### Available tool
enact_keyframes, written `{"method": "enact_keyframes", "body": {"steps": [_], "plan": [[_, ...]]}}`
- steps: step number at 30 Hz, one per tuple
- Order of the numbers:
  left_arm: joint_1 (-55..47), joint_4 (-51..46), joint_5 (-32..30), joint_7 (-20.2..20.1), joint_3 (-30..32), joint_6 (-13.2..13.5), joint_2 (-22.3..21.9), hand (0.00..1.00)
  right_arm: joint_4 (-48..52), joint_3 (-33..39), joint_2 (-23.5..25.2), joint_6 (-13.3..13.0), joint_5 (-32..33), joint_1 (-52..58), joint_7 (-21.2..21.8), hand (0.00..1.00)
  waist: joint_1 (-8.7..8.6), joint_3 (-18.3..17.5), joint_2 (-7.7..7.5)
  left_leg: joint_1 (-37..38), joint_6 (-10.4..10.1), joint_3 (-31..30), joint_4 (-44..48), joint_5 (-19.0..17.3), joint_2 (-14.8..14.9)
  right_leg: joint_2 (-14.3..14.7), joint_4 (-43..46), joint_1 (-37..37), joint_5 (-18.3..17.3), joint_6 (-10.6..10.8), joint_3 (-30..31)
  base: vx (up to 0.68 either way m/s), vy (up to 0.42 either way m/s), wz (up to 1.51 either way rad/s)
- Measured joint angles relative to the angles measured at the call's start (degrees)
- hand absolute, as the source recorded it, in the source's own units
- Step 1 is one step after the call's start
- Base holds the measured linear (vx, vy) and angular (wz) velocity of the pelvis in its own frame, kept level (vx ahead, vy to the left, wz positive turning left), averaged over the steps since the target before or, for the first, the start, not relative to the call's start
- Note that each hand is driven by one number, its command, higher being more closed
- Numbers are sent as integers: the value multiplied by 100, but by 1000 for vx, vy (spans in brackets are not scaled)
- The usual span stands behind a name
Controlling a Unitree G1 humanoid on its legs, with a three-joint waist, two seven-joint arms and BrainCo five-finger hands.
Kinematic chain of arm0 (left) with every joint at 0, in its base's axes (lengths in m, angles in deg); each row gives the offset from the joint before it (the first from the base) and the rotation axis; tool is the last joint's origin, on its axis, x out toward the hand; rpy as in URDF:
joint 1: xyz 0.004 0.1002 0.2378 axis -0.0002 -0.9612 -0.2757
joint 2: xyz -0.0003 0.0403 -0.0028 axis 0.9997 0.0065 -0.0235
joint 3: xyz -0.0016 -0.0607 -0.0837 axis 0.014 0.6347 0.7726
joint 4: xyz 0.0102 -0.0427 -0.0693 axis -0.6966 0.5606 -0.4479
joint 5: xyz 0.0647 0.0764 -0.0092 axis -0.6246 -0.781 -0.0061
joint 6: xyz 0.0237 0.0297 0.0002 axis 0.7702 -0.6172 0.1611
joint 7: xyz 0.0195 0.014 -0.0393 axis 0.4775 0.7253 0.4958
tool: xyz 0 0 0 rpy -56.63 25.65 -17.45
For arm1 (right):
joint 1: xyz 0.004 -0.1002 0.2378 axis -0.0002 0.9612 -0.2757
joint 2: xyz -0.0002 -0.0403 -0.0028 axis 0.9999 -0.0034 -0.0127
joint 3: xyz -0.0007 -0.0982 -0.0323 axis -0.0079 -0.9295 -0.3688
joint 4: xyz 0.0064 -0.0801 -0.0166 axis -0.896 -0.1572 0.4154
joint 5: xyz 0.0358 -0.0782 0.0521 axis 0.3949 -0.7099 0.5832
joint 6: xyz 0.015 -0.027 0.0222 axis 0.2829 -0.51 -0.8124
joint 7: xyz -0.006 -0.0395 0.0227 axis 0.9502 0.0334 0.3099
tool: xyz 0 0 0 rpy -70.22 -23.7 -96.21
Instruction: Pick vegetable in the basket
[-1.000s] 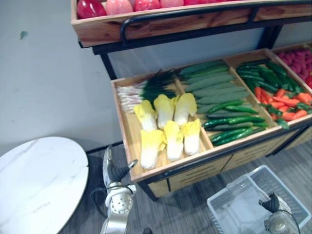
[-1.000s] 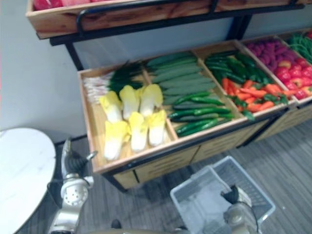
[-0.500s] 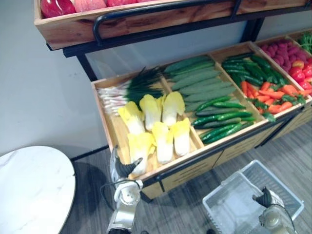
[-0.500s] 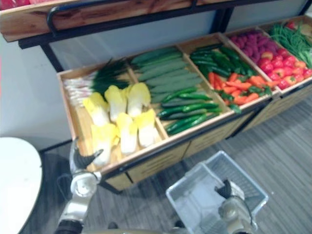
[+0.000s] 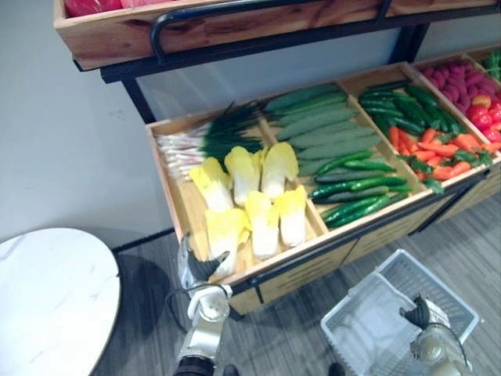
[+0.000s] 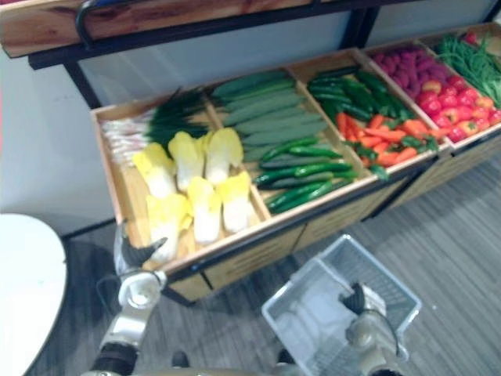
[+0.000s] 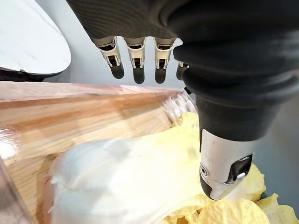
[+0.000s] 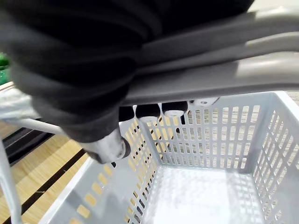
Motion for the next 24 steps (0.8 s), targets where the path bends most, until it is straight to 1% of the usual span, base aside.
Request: {"method": "enact_keyframes", "body": {"steps": [3, 10, 15, 24], "plan": [[15, 26, 0, 73, -4, -9, 0, 0, 1, -41, 34, 0, -7, -61, -22, 100, -90, 0, 0, 1, -2, 32, 10, 2, 4, 7, -12, -11, 0, -1, 37, 37, -4, -5], [234, 234, 0, 272, -28, -16, -12, 0, 7, -215, 53, -13, -7, -177, -169, 100, -93, 32, -17, -82, -3, 201, 0, 2, 47, 51, -10, -222, 41, -44, 195, 0, -9, -13], [377, 234, 0, 391, -32, -18, -35, 0, 7, -214, 56, -12, -6, -274, -256, 100, -95, 175, -24, -113, -3, 243, -4, 2, 48, 52, -8, -296, 47, -39, 227, 1, -1, -3], [392, 277, 5, 414, -97, -15, -78, 0, 20, -226, 62, -19, -29, -334, -284, 100, -94, 222, -15, -146, -16, 343, 22, 10, 48, 57, -10, -390, 49, -37, 347, 31, -4, -6]]}}
